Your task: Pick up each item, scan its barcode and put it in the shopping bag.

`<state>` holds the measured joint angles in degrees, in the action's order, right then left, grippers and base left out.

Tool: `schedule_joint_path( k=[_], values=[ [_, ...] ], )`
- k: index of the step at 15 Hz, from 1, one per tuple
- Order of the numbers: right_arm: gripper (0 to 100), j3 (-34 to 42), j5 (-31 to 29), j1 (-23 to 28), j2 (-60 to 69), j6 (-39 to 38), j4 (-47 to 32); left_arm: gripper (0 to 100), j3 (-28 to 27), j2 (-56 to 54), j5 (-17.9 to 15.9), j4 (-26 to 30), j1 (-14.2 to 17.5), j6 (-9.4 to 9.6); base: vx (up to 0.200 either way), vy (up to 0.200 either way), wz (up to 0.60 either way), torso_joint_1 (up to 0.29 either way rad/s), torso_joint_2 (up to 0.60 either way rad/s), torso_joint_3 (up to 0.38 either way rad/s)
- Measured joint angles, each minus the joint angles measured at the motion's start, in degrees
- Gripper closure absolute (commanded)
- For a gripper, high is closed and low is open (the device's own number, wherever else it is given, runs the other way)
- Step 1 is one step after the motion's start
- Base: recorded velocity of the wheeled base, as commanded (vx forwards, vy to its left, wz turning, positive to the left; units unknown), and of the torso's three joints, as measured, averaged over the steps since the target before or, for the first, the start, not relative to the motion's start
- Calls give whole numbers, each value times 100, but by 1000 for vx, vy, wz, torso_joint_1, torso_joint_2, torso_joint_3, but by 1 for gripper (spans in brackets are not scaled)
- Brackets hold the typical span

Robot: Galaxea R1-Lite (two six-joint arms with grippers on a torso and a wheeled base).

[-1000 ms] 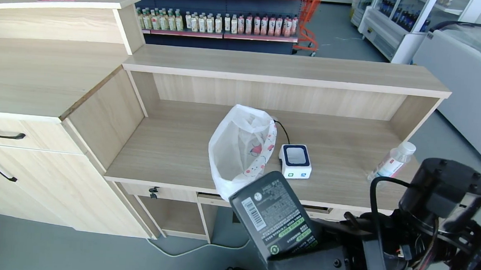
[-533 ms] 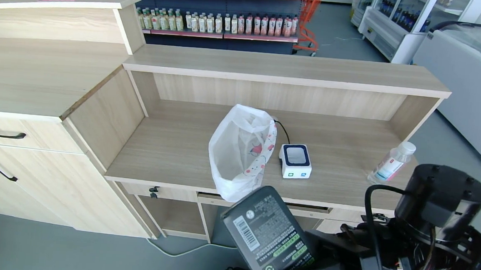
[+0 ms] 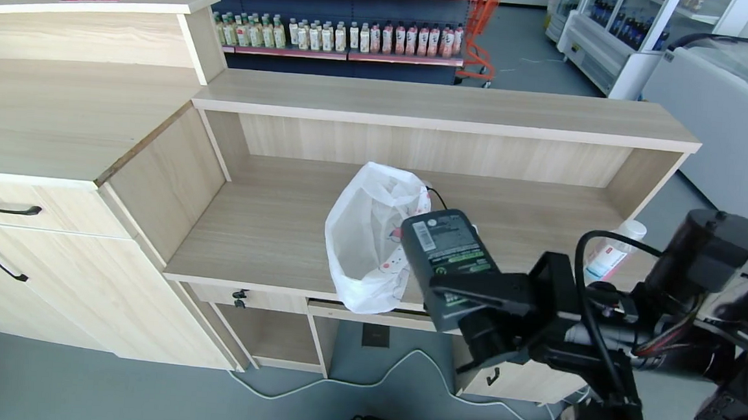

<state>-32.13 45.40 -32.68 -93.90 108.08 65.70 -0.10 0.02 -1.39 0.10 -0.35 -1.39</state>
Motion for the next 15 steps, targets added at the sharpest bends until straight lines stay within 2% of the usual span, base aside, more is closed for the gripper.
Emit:
schedule_joint_path(
  k=[2, 3, 7, 10, 12, 13, 15],
  values=[
    [100, 96, -891, 1036, 254, -1671, -138, 0, 0, 0, -2, 0, 0, 0, 0, 0, 0, 0, 0, 0],
    [100, 155, -1159, 1643, 385, -2172, -206, 0, 0, 0, 0, -2, 2, 0, 0, 0, 0, 0, 0, 0],
    [100, 284, -1595, 4365, 744, -3399, -835, 0, 0, 0, -2, 0, 0, 0, 0, 0, 0, 0, 0, 0],
    [100, 317, -1688, 5909, 916, -4236, -1057, 0, 0, 0, -2, 0, 0, 0, 0, 0, 0, 0, 0, 0],
    [100, 323, -1697, 6318, 914, -4921, -1096, 0, 0, 0, -2, -2, 0, 0, 0, 0, 0, 0, 0, 0],
    [100, 323, -1663, 6361, 896, -5350, -1087, 0, 0, 0, -2, 0, 0, 0, 0, 0, 0, 0, 0, 0],
    [100, 289, -1663, 6193, 859, -5997, -1054, 0, 0, 0, -2, 0, 0, 0, 0, 0, 600, 5, 2, 2]
  ],
)
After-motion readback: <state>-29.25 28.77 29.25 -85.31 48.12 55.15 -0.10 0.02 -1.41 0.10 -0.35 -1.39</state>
